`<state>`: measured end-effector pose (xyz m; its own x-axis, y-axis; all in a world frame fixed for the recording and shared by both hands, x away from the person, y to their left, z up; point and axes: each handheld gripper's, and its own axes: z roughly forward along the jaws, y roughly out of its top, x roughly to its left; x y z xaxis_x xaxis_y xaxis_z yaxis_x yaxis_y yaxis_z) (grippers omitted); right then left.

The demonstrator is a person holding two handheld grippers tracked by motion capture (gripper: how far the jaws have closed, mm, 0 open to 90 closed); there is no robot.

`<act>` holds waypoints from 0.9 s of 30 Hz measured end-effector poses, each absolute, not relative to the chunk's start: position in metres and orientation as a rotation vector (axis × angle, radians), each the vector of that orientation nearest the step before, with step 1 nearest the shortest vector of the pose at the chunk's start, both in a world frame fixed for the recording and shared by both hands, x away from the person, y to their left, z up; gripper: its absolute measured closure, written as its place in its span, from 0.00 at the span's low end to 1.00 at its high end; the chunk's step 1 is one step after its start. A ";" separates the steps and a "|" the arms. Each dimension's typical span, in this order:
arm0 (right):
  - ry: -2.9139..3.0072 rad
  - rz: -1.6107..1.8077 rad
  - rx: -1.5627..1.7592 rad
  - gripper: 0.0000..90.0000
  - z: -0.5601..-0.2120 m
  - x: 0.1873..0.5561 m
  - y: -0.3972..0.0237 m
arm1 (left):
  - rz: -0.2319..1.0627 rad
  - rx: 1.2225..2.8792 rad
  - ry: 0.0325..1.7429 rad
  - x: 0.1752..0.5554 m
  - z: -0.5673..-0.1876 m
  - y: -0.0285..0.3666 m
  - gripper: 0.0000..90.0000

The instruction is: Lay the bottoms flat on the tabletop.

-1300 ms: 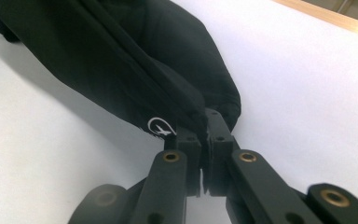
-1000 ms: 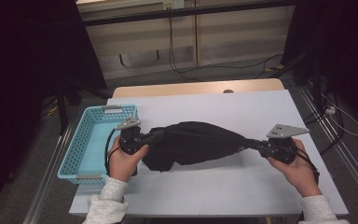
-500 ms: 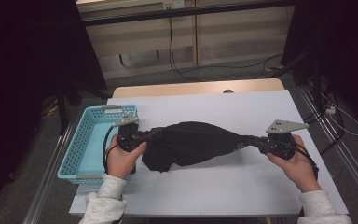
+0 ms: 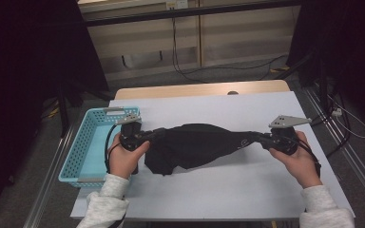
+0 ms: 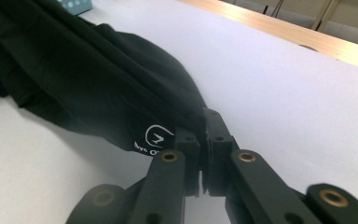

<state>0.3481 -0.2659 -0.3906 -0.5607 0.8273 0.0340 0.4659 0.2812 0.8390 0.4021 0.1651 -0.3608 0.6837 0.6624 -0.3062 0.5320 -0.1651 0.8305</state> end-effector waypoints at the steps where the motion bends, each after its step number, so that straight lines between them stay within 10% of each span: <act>1: 2.147 1.191 1.168 0.97 -0.391 0.350 -0.266 | 0.150 1.832 0.947 0.403 -0.360 0.165 0.97; 17: 2.204 1.121 1.221 0.97 -0.379 0.395 -0.268 | 0.072 1.893 0.969 0.455 -0.350 0.160 0.97; 22: 1.951 1.267 1.362 0.95 -0.352 0.463 -0.263 | 0.373 1.767 0.987 0.501 -0.320 0.147 0.96; 23: 1.817 1.290 1.389 0.84 -0.344 0.474 -0.257 | 0.425 1.770 0.977 0.504 -0.316 0.141 0.92; 25: 1.836 1.122 1.346 0.51 -0.337 0.486 -0.235 | 0.424 1.776 1.036 0.504 -0.319 0.131 0.52; 27: 1.928 1.080 1.292 0.45 -0.339 0.482 -0.217 | 0.443 1.804 1.035 0.494 -0.328 0.131 0.36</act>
